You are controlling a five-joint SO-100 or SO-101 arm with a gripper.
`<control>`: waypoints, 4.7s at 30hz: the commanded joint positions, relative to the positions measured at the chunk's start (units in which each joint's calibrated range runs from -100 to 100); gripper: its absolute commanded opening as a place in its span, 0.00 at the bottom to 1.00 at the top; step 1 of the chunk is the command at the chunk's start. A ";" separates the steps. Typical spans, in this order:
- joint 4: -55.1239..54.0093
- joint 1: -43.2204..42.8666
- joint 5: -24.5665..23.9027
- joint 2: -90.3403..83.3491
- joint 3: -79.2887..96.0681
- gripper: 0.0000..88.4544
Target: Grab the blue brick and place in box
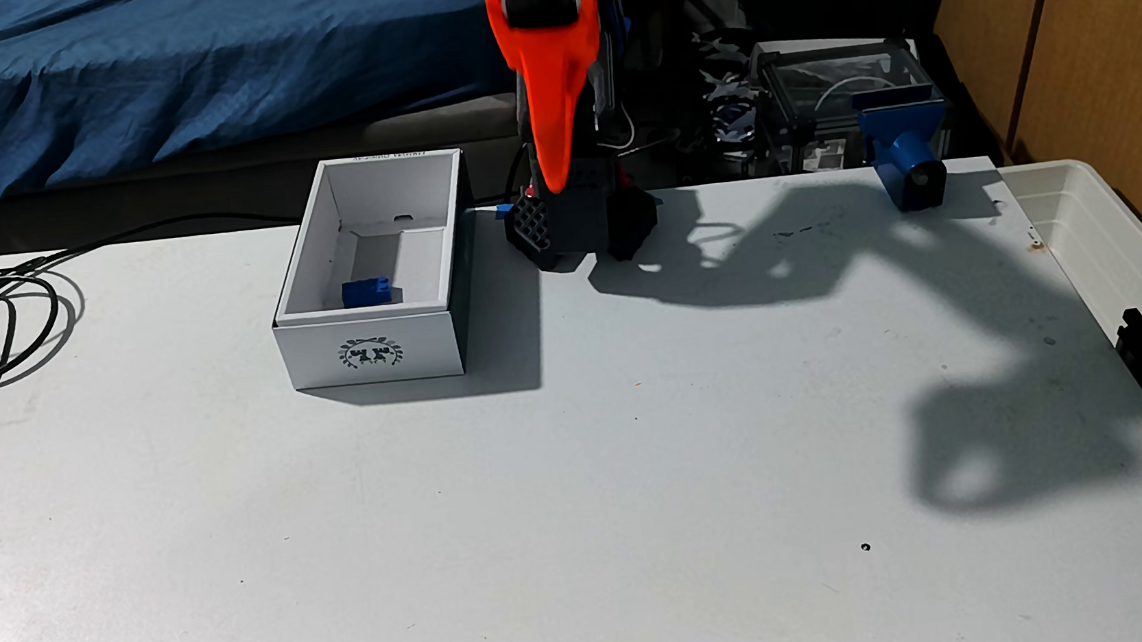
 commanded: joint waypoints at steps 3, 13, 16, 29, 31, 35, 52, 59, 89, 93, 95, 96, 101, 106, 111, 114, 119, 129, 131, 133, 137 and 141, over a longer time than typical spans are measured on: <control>-11.53 -1.71 -0.39 -6.29 13.57 0.01; -40.74 -5.20 -0.29 -6.38 30.87 0.01; -45.40 -6.54 -0.29 -6.63 32.47 0.01; -41.95 -7.43 0.13 -7.31 32.91 0.01; -36.61 -7.43 0.18 -7.31 32.20 0.01; -30.66 -7.58 -0.03 -7.31 32.11 0.01; -13.43 -6.91 -0.18 -7.31 33.71 0.01; -13.43 -5.72 -0.24 -7.31 34.86 0.01; -16.18 -4.68 -0.18 -7.39 43.91 0.01; -16.18 -4.90 -0.18 -11.54 45.78 0.01; -16.18 -4.90 -0.18 -15.43 47.73 0.01; -16.18 -4.98 -0.03 -17.63 48.88 0.01; -16.18 -4.90 0.13 -27.69 53.59 0.01; -16.53 -4.68 0.13 -34.71 56.25 0.01; -20.06 -4.53 0.24 -37.50 57.14 0.01; -19.46 -4.53 0.29 -37.50 57.14 0.01; -17.13 -4.53 0.29 -37.58 57.14 0.01; -14.37 -4.61 0.18 -37.75 57.14 0.01; -14.37 -4.61 0.18 -37.75 57.14 0.01; -14.37 -4.61 0.18 -37.75 57.14 0.01; -14.37 -4.61 0.18 -37.75 57.14 0.01; -14.37 -4.61 0.18 -37.75 57.14 0.01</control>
